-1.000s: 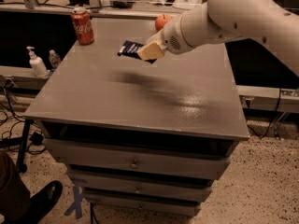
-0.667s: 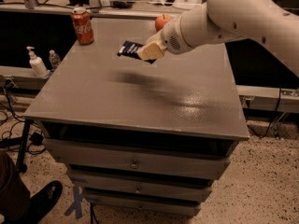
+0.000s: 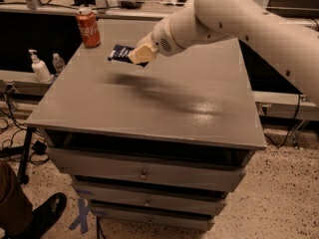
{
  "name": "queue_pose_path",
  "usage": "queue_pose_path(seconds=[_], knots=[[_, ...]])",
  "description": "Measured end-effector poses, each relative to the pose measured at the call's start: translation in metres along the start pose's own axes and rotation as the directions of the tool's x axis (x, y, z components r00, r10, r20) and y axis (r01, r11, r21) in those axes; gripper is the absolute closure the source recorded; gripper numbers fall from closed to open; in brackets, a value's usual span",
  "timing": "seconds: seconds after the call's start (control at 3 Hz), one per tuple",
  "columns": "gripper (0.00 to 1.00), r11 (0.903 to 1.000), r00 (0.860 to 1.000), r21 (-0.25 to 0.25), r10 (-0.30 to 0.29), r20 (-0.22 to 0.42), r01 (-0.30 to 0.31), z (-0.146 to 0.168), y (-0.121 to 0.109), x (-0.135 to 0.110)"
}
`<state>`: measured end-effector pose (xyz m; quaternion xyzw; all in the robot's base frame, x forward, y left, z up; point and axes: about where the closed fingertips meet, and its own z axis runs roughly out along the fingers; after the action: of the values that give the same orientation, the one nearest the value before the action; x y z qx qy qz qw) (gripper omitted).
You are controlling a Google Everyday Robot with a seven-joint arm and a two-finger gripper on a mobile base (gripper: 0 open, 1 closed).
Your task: Move rxbar blueberry near coke can
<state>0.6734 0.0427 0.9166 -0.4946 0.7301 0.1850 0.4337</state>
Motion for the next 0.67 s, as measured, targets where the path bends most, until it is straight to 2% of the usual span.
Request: queue_pose_path(seconds=[0.67], knots=[[1.00, 0.9997, 1.000, -0.020, -0.015, 0.010, 0.016, 0.051, -0.007, -0.014]])
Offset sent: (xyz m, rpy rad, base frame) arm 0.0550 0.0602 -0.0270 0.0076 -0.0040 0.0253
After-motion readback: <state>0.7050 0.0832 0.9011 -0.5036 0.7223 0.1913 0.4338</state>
